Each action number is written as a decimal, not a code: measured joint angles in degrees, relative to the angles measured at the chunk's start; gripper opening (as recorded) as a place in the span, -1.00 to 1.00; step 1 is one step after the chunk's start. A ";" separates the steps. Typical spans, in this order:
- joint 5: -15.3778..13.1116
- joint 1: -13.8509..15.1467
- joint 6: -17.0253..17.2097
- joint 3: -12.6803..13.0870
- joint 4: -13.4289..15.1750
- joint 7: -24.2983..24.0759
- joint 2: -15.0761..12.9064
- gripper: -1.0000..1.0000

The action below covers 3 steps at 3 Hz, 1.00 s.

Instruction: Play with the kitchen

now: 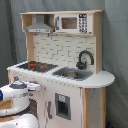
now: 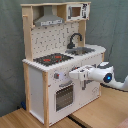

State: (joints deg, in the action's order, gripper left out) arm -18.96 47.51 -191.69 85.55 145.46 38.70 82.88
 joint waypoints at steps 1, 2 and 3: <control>0.02 -0.58 1.62 -0.11 0.24 -4.19 0.00 -1.00; 0.05 -0.63 1.54 -0.11 0.29 -10.65 0.00 -1.00; 0.16 -0.63 1.23 -0.11 0.40 -17.04 0.00 -1.00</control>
State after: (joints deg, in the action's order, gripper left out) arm -18.80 46.88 -190.46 85.44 145.86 21.66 82.87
